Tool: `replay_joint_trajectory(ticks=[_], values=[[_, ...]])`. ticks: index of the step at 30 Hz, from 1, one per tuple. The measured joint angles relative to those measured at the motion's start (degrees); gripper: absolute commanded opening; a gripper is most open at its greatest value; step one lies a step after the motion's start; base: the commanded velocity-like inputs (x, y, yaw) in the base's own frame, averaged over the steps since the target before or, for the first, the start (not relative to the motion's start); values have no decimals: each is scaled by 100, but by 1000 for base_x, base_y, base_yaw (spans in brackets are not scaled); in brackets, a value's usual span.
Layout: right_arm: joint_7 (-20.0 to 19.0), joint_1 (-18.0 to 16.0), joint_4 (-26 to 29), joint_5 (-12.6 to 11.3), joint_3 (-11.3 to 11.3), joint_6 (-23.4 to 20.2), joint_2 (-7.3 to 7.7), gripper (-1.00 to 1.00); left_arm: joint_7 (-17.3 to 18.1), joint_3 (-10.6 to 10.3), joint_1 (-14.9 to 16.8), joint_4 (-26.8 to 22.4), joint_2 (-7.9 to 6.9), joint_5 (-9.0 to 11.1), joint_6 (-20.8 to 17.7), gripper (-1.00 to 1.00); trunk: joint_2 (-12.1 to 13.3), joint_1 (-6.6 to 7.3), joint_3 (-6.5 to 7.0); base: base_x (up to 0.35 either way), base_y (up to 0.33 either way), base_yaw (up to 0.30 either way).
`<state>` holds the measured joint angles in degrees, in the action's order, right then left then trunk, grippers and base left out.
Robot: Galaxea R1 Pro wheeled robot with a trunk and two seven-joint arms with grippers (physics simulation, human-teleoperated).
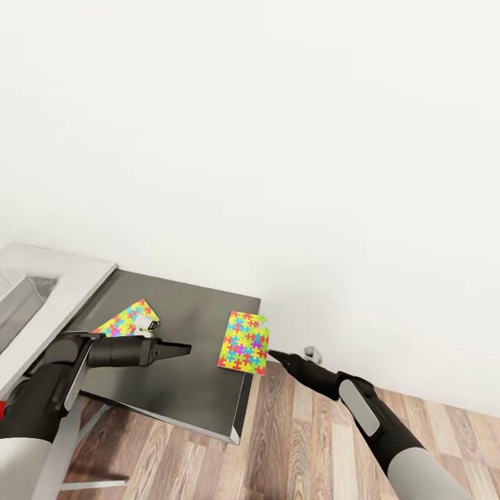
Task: Put all the toys in the child's room - the three board games (two on the bed and one on the table), the two jigsaw puzzles on the table, and the tennis ball on the table - inside the toy box on the table in the child's room.
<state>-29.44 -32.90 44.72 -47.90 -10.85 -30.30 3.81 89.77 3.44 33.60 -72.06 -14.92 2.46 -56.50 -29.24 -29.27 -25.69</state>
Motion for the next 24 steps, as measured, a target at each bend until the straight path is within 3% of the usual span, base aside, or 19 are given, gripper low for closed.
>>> replay_joint_trajectory(ticks=[11, 24], values=[[-20, -105, -42, 128, 0, -22, 1, 100, 0, 12, -3, 17, 0, 9, 12, 100, -442, -242, -198, 0, 0, 0], [-23, -108, -42, 133, -10, -23, -14, 100, 0, 25, -6, 17, -1, 18, 15, 100, -444, -242, -199, 0, 0, 0]])
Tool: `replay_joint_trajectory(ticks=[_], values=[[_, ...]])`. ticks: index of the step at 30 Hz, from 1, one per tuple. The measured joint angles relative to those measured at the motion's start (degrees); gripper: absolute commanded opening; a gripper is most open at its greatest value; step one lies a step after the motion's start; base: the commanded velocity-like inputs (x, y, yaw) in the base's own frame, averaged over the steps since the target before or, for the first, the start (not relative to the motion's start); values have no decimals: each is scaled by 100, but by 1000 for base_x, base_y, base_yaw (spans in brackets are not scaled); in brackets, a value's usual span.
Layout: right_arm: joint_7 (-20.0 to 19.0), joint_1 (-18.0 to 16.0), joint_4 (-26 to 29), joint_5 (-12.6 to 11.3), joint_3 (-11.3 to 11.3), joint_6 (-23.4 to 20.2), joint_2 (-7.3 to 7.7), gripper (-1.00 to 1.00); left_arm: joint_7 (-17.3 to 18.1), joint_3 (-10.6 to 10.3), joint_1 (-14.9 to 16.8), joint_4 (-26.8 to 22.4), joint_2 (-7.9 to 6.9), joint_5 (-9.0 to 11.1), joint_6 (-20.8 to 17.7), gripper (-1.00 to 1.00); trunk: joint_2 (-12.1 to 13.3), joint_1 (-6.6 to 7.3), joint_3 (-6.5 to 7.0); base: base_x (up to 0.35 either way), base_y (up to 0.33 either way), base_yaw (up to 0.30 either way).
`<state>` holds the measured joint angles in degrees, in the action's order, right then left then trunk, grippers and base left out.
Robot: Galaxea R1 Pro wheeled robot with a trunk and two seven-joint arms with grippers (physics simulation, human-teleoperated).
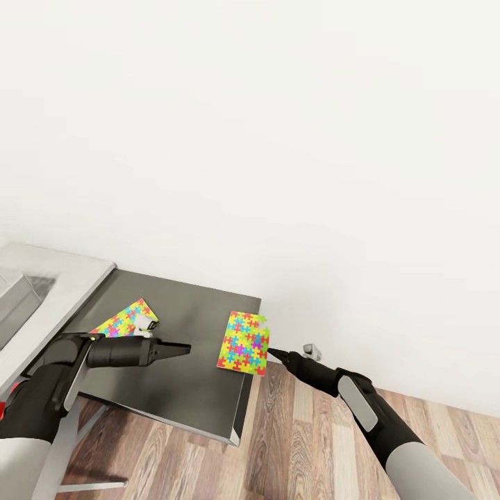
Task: Put all the toys in the child's room - the three board games (two on the bed and one on the table), the two jigsaw puzzles on the table, and the tennis ball on the table - inside the toy box on the table in the child's room.
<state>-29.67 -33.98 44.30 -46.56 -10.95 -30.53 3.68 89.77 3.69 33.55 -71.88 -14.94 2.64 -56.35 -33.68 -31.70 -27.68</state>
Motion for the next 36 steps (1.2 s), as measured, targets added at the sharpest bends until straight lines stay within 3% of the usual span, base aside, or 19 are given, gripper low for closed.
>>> replay_joint_trajectory(ticks=[33, 36], values=[[5, -19, -3, 1, 1, -30, -21, 100, 0, -9, 0, 19, 1, 2, 5, 100, 0, 0, 0, 22, 28, 0], [8, -56, -8, -3, -9, -56, -19, 100, 0, -8, 0, 20, 1, 2, 2, 100, -119, -66, -53, 0, 0, 0]])
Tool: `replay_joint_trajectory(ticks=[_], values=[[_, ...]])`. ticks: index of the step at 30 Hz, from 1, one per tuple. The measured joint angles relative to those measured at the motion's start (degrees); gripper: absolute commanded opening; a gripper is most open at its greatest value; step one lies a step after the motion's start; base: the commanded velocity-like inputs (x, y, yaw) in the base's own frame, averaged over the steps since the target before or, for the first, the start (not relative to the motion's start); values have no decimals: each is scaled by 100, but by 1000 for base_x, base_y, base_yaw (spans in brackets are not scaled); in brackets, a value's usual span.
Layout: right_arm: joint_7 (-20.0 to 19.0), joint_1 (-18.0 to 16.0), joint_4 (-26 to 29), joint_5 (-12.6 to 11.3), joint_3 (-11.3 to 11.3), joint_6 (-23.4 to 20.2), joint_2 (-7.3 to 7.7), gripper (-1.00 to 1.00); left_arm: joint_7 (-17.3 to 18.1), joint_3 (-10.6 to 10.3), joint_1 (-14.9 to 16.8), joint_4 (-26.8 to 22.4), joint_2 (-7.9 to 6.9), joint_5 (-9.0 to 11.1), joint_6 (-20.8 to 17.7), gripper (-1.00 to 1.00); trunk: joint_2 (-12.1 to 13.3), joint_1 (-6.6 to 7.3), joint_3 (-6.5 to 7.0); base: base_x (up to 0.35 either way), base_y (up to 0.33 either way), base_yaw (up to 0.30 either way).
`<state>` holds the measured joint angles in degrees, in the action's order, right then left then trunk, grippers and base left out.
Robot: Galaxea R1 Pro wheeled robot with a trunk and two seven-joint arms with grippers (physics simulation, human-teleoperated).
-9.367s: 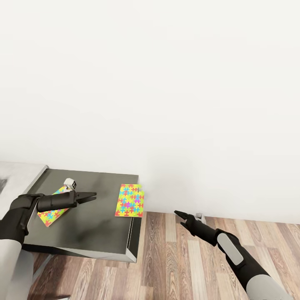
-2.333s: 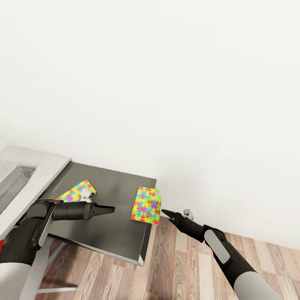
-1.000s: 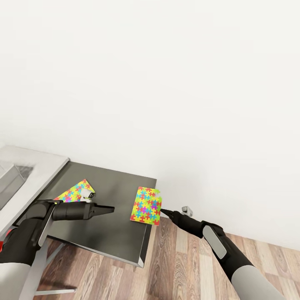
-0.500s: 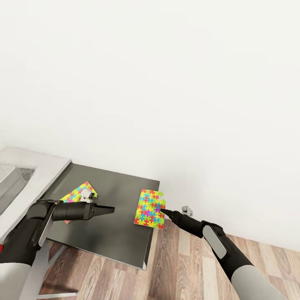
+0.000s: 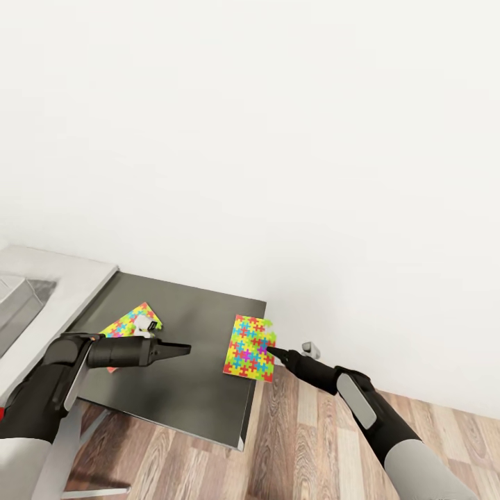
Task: Put all the toys in the child's room - the three board games (two on the bed and one on the table), the two jigsaw puzzles on the table, and the tennis ball on the table - inside the toy box on the table in the child's room.
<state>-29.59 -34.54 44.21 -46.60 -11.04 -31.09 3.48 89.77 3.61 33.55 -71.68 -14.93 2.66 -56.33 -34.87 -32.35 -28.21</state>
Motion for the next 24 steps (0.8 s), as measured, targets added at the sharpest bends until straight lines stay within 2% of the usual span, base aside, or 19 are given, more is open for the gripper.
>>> replay_joint_trajectory(ticks=[12, 21, 24], values=[[2, -66, -89, -7, -15, -66, 24, 100, 0, -3, 0, 2, 0, 0, -10, 100, -482, -264, -216, 0, 0, 0], [39, -75, -93, -11, -16, -194, 33, 100, 0, -2, 0, 1, 0, -1, -10, 100, -484, -264, -217, 0, 0, 0], [44, -76, -94, -11, -16, -220, 31, 100, 0, -4, 0, 3, 0, 0, -11, 100, -603, -330, -270, 0, 0, 0]])
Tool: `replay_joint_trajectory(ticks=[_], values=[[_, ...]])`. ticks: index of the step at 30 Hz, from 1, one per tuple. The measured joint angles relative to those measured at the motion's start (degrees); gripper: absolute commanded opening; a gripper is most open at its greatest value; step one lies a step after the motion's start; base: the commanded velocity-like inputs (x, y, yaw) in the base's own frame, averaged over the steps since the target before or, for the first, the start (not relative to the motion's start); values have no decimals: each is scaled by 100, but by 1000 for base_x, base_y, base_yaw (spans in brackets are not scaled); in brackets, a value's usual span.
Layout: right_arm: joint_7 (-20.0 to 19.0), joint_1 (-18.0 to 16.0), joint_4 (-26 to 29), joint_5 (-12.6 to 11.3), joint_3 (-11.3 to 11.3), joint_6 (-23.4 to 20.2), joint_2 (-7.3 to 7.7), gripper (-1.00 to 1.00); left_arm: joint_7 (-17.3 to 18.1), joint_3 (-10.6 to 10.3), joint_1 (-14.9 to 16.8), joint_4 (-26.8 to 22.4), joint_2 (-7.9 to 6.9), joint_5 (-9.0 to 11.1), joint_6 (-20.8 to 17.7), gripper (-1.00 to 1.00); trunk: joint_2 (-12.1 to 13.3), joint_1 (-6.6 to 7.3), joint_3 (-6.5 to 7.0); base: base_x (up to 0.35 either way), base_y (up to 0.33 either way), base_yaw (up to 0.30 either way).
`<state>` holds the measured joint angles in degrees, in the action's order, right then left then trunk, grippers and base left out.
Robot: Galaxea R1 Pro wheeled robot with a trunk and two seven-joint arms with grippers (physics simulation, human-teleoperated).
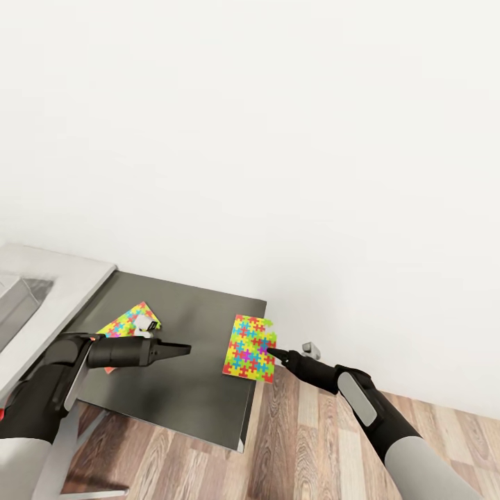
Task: Put all the toys in the child's room - the three board games (two on the bed and one on the table), the two jigsaw puzzles on the table, and the tennis ball on the table - inside the toy box on the table in the child's room.
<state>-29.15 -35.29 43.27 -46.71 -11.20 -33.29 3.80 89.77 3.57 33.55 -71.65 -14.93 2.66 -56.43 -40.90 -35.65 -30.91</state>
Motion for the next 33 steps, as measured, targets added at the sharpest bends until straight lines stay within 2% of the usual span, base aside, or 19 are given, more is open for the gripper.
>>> replay_joint_trajectory(ticks=[11, 33], values=[[15, 0, -4, 8, -1, -26, -31, 100, 0, 4, 0, 0, 0, 0, 0, 100, -442, -242, -198, 0, 0, 0], [25, -1, 0, 16, -17, -17, -67, 100, 0, 1, 0, 0, 0, -6, 0, 100, -443, -242, -199, 0, 19, 0]])
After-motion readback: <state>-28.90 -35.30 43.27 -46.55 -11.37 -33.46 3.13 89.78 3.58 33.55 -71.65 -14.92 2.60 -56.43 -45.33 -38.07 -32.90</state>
